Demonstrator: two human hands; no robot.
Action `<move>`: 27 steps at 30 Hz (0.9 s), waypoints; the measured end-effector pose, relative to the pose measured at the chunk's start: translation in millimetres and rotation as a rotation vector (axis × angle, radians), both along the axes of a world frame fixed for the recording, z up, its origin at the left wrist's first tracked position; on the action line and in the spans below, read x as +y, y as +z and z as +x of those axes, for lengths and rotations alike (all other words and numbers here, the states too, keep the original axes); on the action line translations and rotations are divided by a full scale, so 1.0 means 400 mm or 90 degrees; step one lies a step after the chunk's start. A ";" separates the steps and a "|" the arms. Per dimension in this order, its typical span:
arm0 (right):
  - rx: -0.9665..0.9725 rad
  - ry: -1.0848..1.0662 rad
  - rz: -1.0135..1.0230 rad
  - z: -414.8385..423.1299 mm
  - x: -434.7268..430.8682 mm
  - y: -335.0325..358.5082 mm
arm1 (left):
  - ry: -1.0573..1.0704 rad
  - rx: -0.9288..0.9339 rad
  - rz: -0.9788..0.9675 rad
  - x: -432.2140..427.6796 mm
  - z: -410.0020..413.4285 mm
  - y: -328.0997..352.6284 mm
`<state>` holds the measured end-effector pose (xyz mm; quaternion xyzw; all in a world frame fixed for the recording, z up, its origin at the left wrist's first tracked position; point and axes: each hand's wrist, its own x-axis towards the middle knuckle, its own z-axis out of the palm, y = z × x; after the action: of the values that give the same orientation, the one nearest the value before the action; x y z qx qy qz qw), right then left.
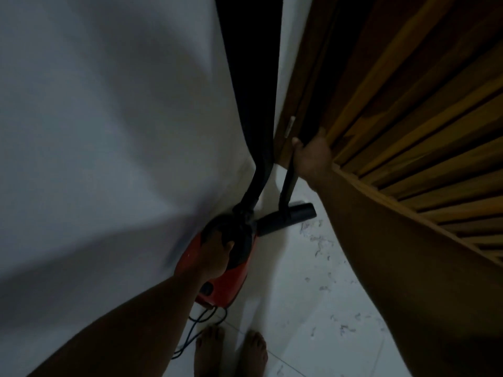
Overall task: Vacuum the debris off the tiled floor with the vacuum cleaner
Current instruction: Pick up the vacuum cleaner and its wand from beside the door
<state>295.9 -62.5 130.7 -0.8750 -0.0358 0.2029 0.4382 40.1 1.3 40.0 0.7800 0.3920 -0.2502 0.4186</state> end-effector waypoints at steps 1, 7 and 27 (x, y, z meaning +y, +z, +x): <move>0.000 0.000 -0.003 -0.018 -0.012 0.016 | 0.014 -0.002 -0.013 -0.007 -0.015 0.021; 0.007 0.006 -0.010 -0.147 -0.071 0.113 | 0.052 -0.042 0.003 -0.032 -0.114 0.131; 0.012 -0.098 0.002 -0.913 -0.329 0.336 | -0.050 -0.068 0.077 -0.132 -0.798 0.369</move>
<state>-69.4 -193.9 265.3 -0.8725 0.0358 0.1768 0.4542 -279.2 -51.7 187.5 0.8310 0.3528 -0.1999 0.3808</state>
